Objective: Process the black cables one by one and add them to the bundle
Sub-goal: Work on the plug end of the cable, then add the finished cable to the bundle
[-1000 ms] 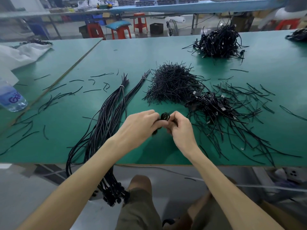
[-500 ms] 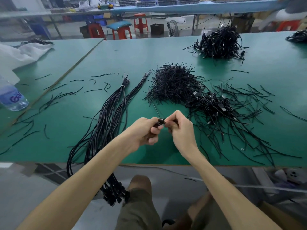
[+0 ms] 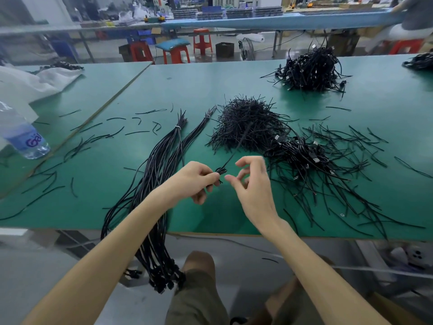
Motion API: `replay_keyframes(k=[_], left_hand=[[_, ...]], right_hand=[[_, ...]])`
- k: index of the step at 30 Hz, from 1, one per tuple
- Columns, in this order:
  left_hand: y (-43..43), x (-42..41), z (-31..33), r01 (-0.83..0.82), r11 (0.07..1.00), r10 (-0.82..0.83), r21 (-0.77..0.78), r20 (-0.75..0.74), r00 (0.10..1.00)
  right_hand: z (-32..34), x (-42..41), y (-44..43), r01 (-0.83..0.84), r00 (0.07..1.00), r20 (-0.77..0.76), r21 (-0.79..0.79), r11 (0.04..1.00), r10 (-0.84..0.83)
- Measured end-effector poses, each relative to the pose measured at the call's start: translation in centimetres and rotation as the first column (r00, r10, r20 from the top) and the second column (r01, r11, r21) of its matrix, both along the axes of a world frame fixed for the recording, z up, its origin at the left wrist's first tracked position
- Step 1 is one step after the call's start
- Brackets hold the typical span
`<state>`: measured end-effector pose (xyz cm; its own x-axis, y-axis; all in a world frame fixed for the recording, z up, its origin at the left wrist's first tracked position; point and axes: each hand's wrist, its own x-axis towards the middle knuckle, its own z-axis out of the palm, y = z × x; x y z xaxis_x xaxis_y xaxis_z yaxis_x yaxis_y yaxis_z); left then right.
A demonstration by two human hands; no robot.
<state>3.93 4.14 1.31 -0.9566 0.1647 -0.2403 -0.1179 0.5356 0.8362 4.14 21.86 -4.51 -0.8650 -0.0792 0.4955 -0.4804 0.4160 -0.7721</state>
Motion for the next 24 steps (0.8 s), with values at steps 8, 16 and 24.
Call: replay_keyframes(k=[8,16,24], left_hand=[[-1.2,0.5,0.0,0.158,0.987,-0.157,0.013,-0.06,0.986],[-3.9,-0.9,-1.3,-0.319,0.669,0.167,-0.672,-0.283,0.945],[-4.5,-1.9,-3.2,-0.332,0.461,0.132,-0.823,-0.306,0.943]], right_hand=[[1.6,0.1,2.0,0.179,0.913,-0.405,0.515,0.838,0.054],[5.2,-3.5,8.0,0.449,0.894,-0.099,0.231,0.863,-0.438],[4.2,-6.0,11.3,0.503,0.76,0.255,0.352,0.79,-0.597]])
